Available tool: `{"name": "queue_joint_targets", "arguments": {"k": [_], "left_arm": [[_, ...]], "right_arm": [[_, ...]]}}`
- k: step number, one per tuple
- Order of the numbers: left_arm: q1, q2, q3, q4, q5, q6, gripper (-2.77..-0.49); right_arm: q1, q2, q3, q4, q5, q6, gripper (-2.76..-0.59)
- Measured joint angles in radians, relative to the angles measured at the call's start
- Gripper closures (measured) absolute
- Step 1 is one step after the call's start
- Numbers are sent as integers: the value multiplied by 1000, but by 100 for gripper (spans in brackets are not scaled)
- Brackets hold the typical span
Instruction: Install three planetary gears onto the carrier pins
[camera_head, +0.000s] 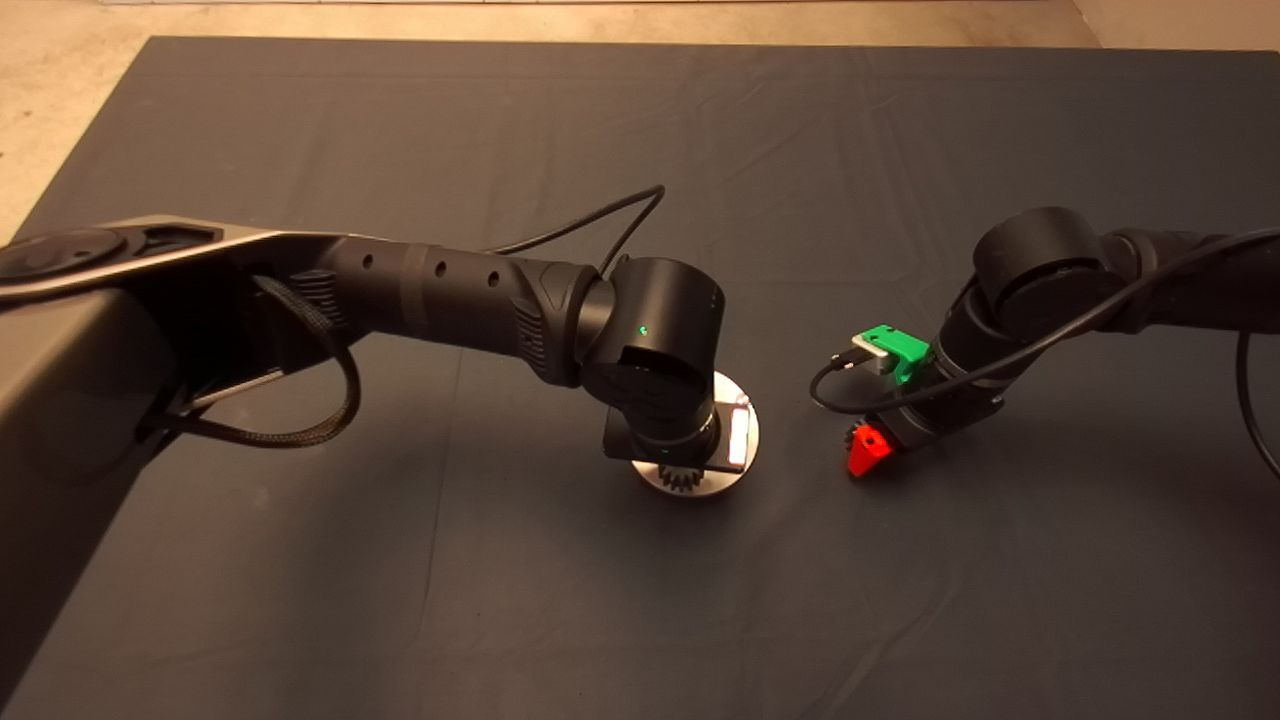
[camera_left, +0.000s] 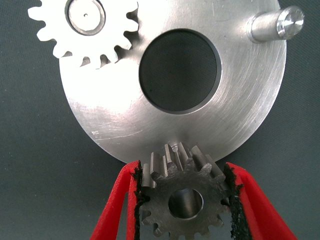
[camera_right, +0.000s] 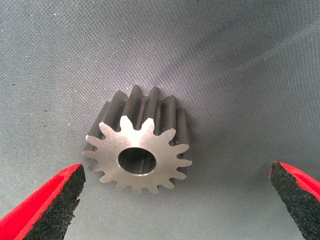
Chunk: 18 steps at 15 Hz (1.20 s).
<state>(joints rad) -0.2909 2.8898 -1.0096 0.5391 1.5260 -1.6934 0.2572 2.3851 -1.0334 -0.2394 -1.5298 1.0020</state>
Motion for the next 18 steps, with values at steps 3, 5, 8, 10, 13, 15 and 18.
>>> {"name": "queue_joint_targets", "arguments": {"k": [3, 5, 8, 10, 13, 15, 18], "left_arm": [[0, 0, 0, 13, 0, 0, -84], [0, 0, 0, 27, 0, 1, -84], [0, 0, 3, 43, 0, 1, -84], [0, 1, 15, 47, 0, 1, -84], [0, 3, 23, 50, 1, 1, -84], [0, 3, 31, 52, 1, 1, -84], [1, 3, 39, 56, 1, 1, -84]], "right_arm": [[0, 0, 0, 0, 0, 0, -276], [0, 0, 0, 0, 0, 0, -276], [0, 0, 0, 0, 0, 0, -276], [0, 0, 0, 0, 0, 0, -276], [0, 0, 0, 0, 0, 0, -276], [0, 0, 0, 0, 0, 0, -276], [0, 0, 0, -1, 0, -2, -276]]}}
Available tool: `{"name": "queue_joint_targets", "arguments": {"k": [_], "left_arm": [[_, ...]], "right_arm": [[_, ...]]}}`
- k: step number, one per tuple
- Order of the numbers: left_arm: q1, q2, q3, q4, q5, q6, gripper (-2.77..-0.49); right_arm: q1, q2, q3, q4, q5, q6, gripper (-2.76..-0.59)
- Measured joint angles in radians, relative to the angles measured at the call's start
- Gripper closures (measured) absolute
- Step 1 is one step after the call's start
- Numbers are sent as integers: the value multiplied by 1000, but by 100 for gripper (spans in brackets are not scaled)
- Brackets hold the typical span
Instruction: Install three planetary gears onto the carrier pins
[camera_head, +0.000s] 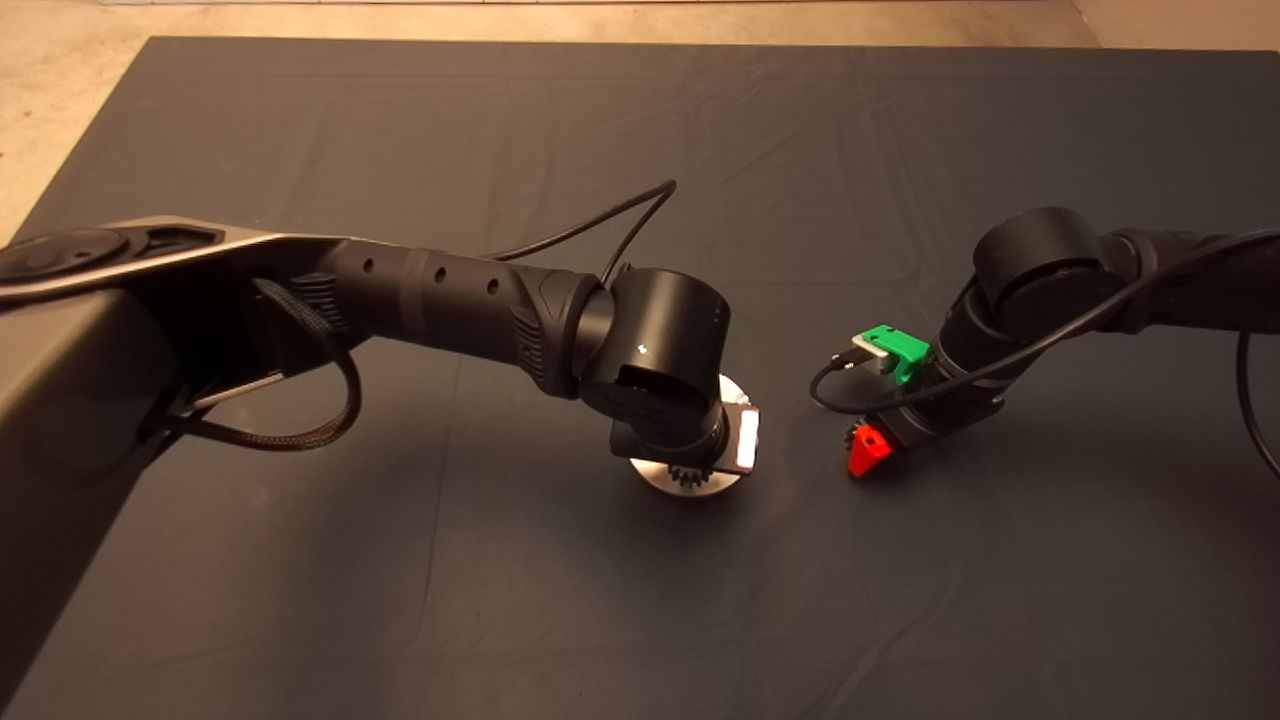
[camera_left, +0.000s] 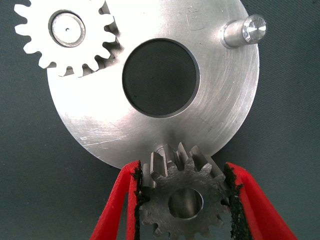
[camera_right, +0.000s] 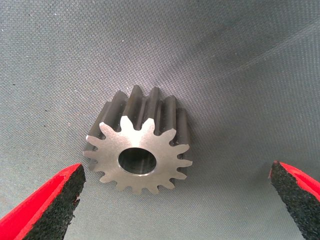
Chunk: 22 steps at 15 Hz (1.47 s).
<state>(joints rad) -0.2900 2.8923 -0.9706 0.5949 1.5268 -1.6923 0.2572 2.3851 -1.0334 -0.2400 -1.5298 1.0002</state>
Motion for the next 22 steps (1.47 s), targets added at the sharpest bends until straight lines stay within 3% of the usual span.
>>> {"name": "queue_joint_targets", "arguments": {"k": [7, 22], "left_arm": [[2, 0, 2, 41, 0, 0, -84], [16, 0, 37, 46, 0, 3, -84]], "right_arm": [[0, 0, 0, 0, 0, -1, -276], [-10, 0, 0, -3, 0, -1, -276]]}}
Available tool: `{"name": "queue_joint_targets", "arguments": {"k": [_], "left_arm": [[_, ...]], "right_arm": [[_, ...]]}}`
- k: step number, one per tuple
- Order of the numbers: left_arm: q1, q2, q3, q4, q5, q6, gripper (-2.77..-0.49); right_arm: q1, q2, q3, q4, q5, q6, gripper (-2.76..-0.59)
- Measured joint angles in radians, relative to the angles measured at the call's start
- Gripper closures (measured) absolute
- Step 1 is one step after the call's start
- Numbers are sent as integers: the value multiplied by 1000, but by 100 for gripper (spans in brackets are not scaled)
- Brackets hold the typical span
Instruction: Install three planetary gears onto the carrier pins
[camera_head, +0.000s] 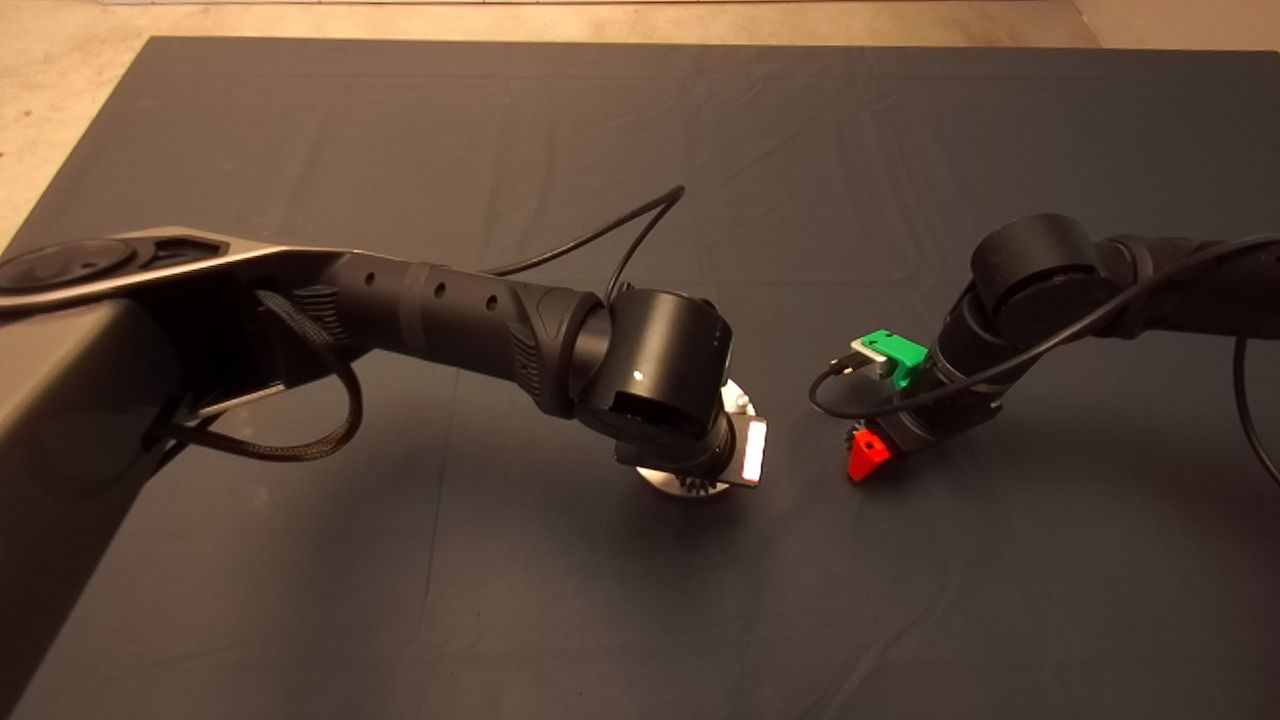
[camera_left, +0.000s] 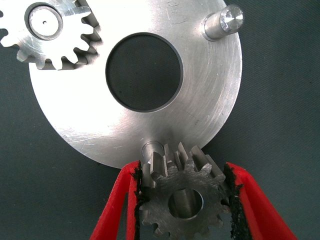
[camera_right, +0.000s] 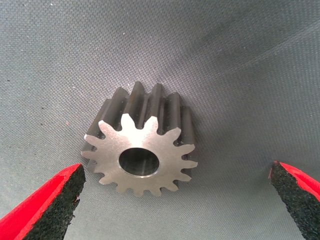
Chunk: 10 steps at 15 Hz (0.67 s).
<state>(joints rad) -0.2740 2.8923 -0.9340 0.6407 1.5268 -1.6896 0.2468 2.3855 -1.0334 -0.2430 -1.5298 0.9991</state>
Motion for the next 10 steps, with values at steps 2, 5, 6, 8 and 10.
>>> {"name": "queue_joint_targets", "arguments": {"k": [2, 5, 6, 8, 10], "left_arm": [[3, 0, 0, 1, 0, 0, -84], [11, 0, 1, 4, 0, 6, -84], [11, -1, 1, 9, 0, 11, -84], [11, -5, 1, 22, 0, 24, -84], [11, -9, 0, 30, 1, 35, -84]], "right_arm": [[0, 0, 0, 0, 0, 0, -276], [0, 0, 0, 0, 0, 0, -276], [0, 0, 0, 0, 0, 0, -276], [0, 0, 0, 0, 0, 0, -276], [0, 0, 0, 0, 0, 0, -276]]}}
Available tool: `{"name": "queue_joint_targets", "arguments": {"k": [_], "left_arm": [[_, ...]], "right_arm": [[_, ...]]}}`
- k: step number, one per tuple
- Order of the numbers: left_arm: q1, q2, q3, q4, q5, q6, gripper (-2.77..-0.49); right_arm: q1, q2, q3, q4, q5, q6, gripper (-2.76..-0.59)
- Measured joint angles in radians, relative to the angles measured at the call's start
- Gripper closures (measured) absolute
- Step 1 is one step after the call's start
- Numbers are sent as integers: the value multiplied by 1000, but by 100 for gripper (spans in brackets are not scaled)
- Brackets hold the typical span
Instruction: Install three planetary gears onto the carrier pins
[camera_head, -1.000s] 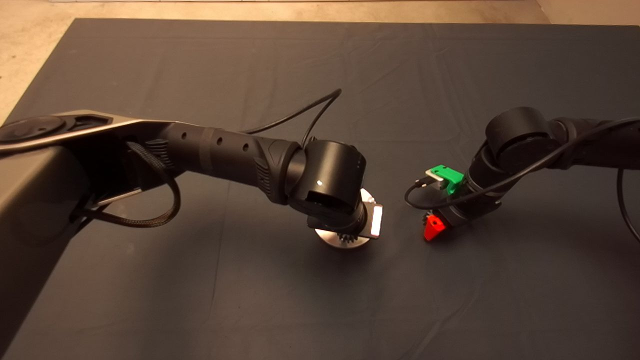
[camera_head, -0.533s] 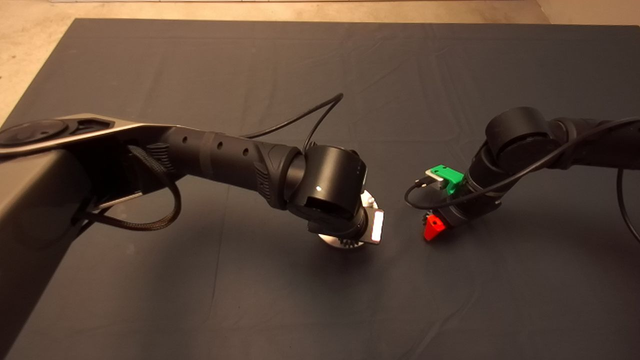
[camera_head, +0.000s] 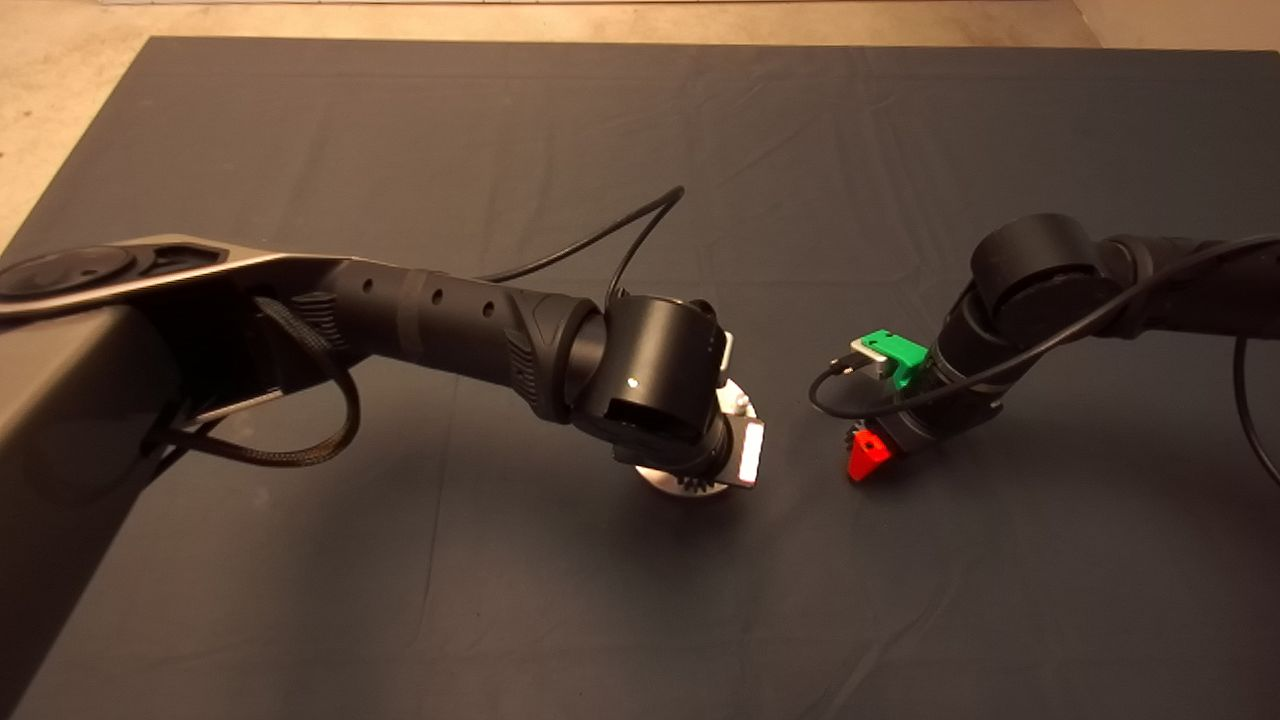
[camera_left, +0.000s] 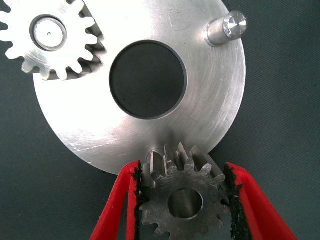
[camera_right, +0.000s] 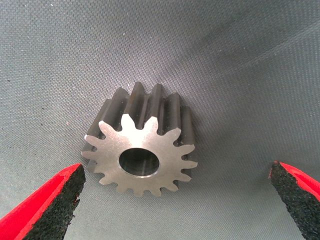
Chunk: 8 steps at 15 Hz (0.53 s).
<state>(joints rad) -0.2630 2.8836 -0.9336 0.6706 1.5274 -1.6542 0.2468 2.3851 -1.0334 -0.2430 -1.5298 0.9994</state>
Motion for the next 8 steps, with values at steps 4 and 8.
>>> {"name": "queue_joint_targets", "arguments": {"k": [4, 8], "left_arm": [[0, -9, 0, 11, -1, 22, -84], [0, -35, 0, 13, 0, 44, -84]], "right_arm": [[0, 0, 0, 0, 0, 0, -276], [0, 0, 0, 0, 0, 0, -276]]}}
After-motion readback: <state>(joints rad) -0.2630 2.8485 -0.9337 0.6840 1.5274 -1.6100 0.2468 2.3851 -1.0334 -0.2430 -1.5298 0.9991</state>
